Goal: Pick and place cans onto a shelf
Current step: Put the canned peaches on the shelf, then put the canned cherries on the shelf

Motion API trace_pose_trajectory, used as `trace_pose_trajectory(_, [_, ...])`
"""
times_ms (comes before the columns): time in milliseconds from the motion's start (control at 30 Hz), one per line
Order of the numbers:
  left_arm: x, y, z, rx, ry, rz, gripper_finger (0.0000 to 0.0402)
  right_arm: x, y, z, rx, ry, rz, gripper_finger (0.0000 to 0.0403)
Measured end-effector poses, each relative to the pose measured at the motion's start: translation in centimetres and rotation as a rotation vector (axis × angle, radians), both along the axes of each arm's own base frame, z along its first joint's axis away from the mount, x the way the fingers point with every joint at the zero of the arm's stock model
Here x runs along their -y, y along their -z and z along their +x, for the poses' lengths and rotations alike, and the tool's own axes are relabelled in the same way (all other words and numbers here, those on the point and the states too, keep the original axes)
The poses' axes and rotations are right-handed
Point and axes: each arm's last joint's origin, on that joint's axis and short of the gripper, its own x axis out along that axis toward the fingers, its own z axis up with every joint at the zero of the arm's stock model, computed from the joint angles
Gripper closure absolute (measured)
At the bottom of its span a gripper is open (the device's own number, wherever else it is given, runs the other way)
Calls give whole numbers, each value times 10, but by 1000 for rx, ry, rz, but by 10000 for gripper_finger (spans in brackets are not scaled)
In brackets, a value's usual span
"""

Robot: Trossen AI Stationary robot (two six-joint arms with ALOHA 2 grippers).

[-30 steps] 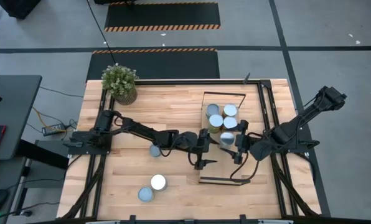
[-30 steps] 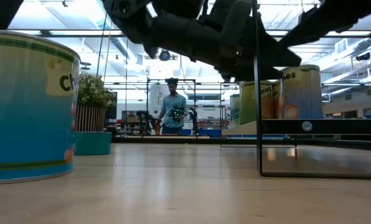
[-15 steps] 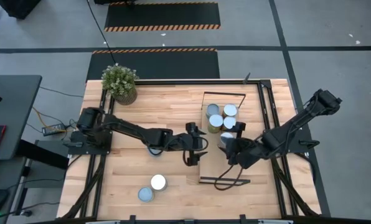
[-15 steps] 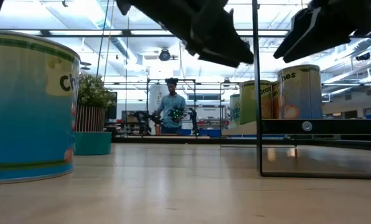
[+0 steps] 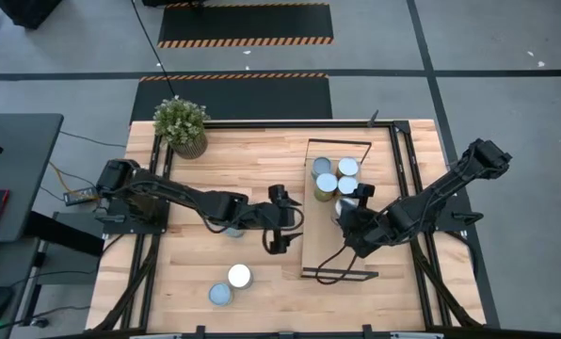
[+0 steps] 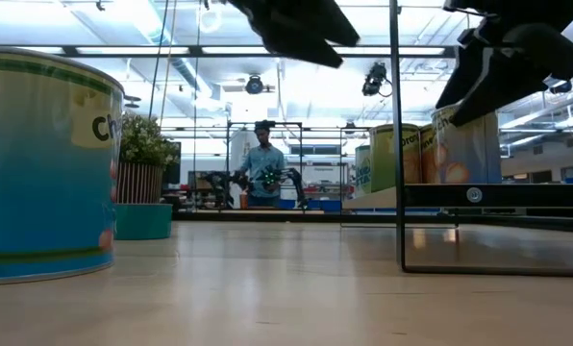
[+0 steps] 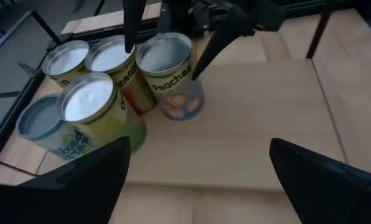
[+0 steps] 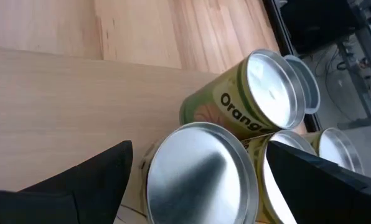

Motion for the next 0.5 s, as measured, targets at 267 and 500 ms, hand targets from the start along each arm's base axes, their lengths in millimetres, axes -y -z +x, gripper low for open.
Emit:
trace_pose_trajectory(267, [7,-7,-23,-123,18,-15,12,3,-3,-6,-14,23,5,25])
trace_pose_trajectory(500, [11,-10,-45,-287,83,-249,12,0,-19,-4,19,2,20,25])
